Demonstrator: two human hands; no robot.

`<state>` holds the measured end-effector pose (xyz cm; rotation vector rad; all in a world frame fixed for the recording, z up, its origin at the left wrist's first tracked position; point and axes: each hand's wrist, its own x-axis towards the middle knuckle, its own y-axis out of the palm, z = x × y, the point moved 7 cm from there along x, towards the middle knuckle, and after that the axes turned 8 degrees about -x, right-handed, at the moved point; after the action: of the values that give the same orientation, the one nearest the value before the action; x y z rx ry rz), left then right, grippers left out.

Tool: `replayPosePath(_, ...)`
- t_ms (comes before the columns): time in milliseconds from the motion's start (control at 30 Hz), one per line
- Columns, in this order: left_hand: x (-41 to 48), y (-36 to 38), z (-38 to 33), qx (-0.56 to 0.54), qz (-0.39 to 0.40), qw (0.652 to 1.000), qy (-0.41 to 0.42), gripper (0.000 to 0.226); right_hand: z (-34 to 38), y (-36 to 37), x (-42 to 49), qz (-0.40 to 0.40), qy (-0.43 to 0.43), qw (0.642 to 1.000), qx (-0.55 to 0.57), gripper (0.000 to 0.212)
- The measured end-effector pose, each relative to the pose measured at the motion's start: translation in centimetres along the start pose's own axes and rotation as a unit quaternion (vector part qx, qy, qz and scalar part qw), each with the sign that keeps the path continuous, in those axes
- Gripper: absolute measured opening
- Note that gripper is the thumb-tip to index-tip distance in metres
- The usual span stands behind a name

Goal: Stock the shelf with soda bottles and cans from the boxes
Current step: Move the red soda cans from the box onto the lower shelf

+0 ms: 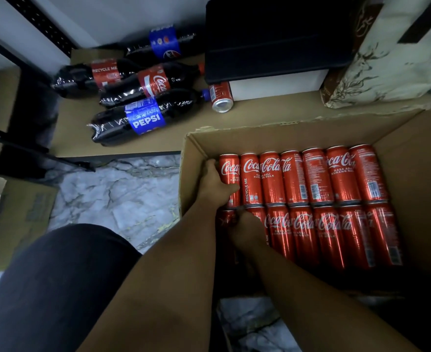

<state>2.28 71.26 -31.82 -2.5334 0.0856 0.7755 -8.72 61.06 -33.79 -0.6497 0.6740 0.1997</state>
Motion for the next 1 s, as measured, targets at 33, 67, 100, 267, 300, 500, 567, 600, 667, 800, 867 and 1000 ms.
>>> replayPosePath(33,-0.5,-0.3,-0.6,-0.002,0.004,1.000,0.008,0.096,0.2,-0.3,-0.3,0.000,-0.016,1.000,0.006,0.050)
replayPosePath(67,-1.1,-0.6,-1.2,0.002,0.006,1.000,0.018,0.100,0.3,-0.3,-0.5,0.006,-0.031,0.999,0.010,0.053)
replayPosePath(100,-1.7,-1.0,-2.0,0.010,0.008,0.999,0.033,0.103,0.4,-0.3,-0.9,0.018,-0.046,0.999,0.012,0.056)
replayPosePath(267,-6.1,-3.0,-5.1,0.086,-0.003,0.991,0.098,0.097,0.8,-3.6,-4.2,0.017,-0.076,0.997,0.015,0.053)
replayPosePath(300,-7.0,-3.3,-5.6,0.096,-0.010,0.990,0.105,0.091,0.6,-4.6,-5.0,0.010,-0.071,0.997,0.016,0.051)
replayPosePath(500,-12.8,-2.7,-7.3,0.130,0.011,0.982,0.136,0.071,1.4,-11.2,-8.4,-0.067,-0.047,0.996,0.018,0.045)
replayPosePath(567,-14.5,-1.6,-7.7,0.159,0.024,0.975,0.156,0.072,2.0,-13.3,-10.0,-0.114,-0.059,0.992,-0.022,0.049)
replayPosePath(600,-15.3,-0.9,-7.8,0.172,0.032,0.971,0.164,0.075,2.2,-14.1,-10.6,-0.135,-0.070,0.987,-0.053,0.051)
replayPosePath(667,-16.6,0.5,-7.9,0.192,0.050,0.965,0.172,0.078,2.0,-15.5,-11.7,-0.164,-0.079,0.976,-0.118,0.053)
replayPosePath(800,-18.3,2.7,-8.3,0.190,0.074,0.961,0.185,0.073,0.9,-16.8,-13.1,-0.177,-0.069,0.964,-0.188,0.065)
replayPosePath(867,-18.8,3.7,-8.3,0.187,0.073,0.962,0.184,0.072,0.2,-16.9,-13.4,-0.174,-0.060,0.965,-0.188,0.070)
replayPosePath(1000,-19.6,5.7,-6.9,0.209,0.086,0.961,0.161,0.074,-1.6,-16.3,-13.6,-0.148,-0.033,0.964,-0.217,0.067)
